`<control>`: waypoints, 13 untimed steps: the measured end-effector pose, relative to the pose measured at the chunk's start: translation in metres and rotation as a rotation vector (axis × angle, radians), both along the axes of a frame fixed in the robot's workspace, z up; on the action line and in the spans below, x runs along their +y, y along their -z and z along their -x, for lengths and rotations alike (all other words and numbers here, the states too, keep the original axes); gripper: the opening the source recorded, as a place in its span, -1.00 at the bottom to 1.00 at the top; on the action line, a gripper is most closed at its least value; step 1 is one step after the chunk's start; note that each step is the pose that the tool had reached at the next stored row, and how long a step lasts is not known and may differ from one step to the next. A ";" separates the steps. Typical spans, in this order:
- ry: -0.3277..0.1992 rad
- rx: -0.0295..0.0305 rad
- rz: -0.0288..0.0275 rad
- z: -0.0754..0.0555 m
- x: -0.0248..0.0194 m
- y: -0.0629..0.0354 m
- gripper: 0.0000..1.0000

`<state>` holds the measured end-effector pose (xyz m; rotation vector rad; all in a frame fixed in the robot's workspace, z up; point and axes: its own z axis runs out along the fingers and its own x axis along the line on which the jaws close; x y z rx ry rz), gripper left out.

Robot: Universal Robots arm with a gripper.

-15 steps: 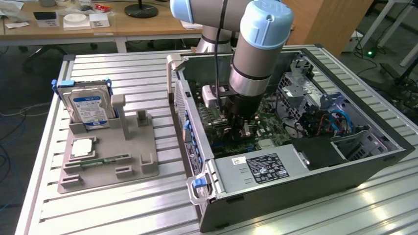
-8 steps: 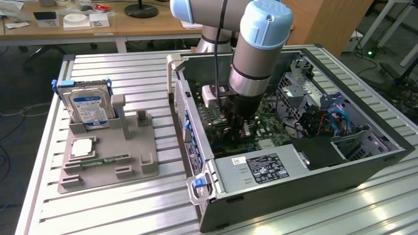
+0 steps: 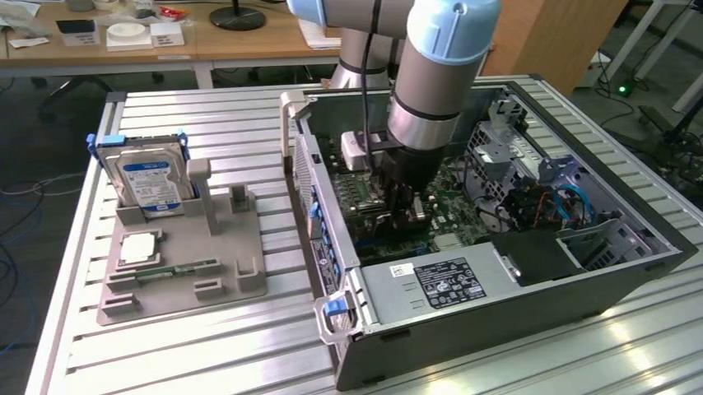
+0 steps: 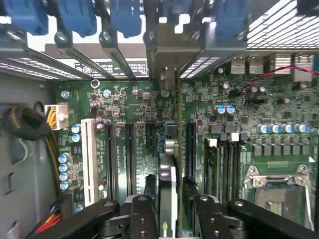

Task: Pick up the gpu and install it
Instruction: 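Insert the gpu into the slot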

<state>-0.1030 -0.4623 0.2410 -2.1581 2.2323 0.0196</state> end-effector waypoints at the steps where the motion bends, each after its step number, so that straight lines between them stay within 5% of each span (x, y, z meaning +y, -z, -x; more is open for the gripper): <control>1: 0.000 -0.0012 0.0001 0.000 0.0000 -0.0034 -0.29; 10: 0.000 -0.0159 0.0000 0.000 0.0012 -0.0294 -0.29; 13: 0.000 -0.0182 0.0001 0.000 0.0014 -0.0309 -0.33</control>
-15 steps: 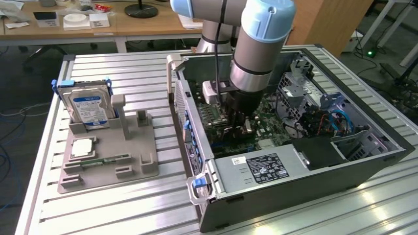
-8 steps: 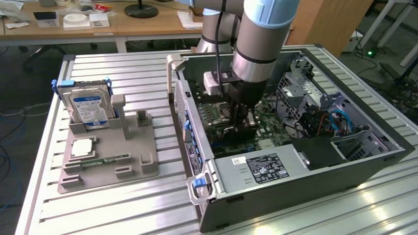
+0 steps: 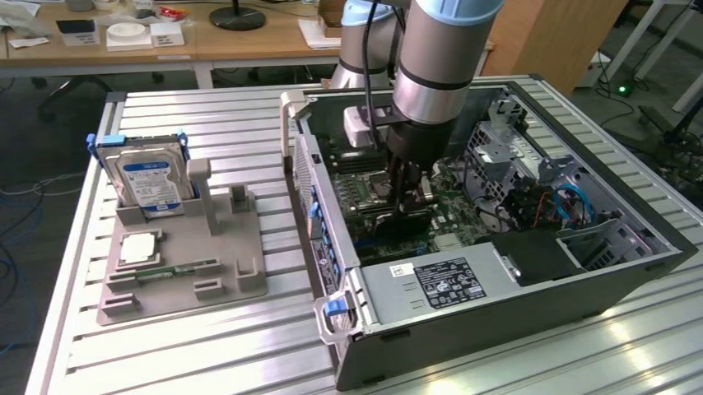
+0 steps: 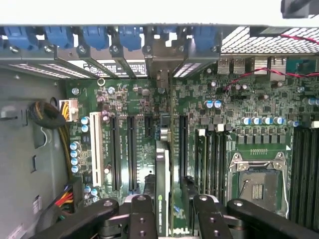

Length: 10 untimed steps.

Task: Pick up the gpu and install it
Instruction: 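Insert the gpu into the slot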

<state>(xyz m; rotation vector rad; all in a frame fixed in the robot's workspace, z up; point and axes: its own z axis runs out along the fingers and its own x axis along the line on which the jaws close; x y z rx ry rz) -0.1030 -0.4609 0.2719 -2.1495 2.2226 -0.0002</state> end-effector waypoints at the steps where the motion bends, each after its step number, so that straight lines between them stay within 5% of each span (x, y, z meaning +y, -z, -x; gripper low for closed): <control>1: 0.000 -0.0001 0.0000 0.000 0.0000 0.0000 -0.33; 7: 0.000 0.0000 0.0002 0.000 0.0000 -0.0001 -0.80; 10: 0.000 0.0000 0.0001 0.000 0.0000 -0.0001 -0.80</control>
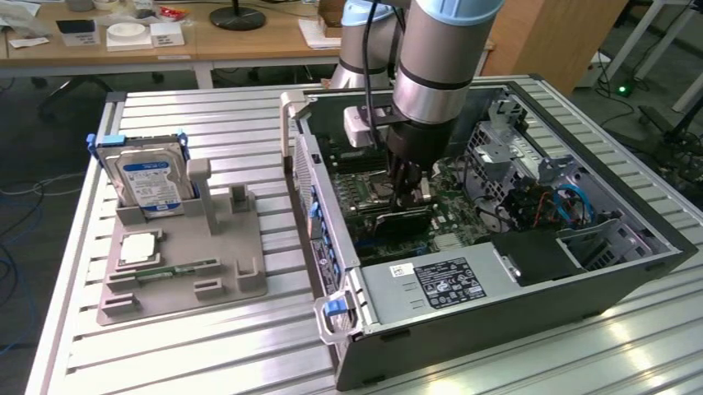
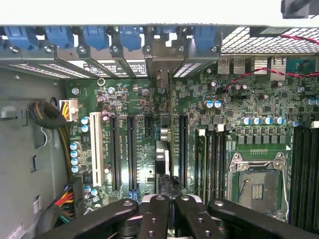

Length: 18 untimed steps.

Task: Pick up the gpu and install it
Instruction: 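Insert the gpu into the slot, then press down on the gpu until it lock into place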

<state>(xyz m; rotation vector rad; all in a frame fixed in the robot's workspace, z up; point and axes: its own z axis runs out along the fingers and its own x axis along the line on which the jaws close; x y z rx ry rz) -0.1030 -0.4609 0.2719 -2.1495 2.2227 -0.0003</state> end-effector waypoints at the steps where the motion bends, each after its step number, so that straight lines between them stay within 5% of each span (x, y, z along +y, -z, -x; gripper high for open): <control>1: 0.000 0.0000 0.0000 0.000 0.0000 0.0000 -0.80; 15: 0.000 0.0000 0.0001 0.000 0.0000 0.0000 -0.80; 18: 0.000 0.0000 0.0003 0.010 0.0000 -0.0002 -0.80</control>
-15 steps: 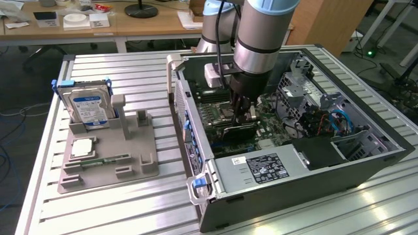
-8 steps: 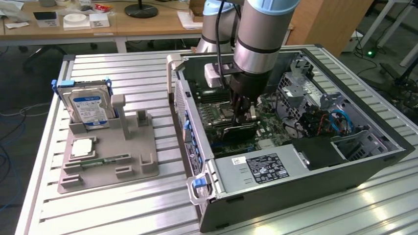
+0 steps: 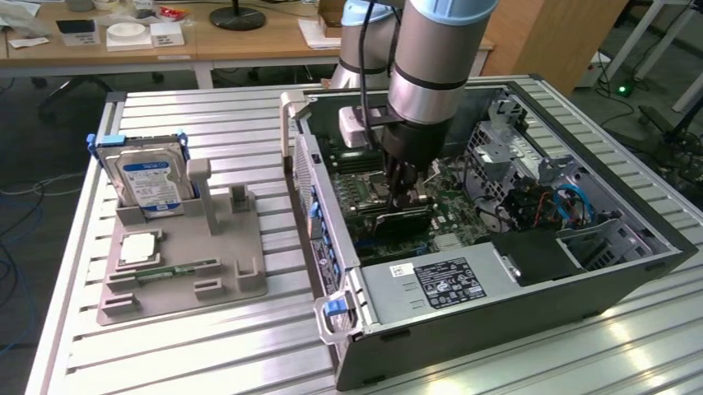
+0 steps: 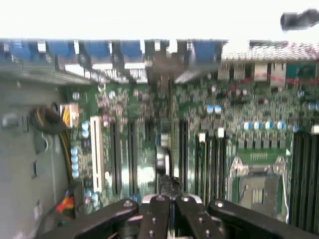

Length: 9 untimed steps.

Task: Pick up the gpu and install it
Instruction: 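Press down on the gpu until it lock into place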

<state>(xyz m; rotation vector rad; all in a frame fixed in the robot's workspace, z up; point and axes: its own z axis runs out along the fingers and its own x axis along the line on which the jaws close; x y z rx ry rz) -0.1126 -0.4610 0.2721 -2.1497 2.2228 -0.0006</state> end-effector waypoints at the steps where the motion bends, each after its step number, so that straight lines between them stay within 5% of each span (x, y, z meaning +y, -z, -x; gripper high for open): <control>1: 0.000 0.0000 0.0000 0.003 0.0000 -0.0005 -0.80; 6: 0.000 0.0003 -0.0001 0.008 0.0000 -0.0085 -0.80; 9: 0.000 0.0070 -0.0001 0.008 0.0000 -0.0104 -0.80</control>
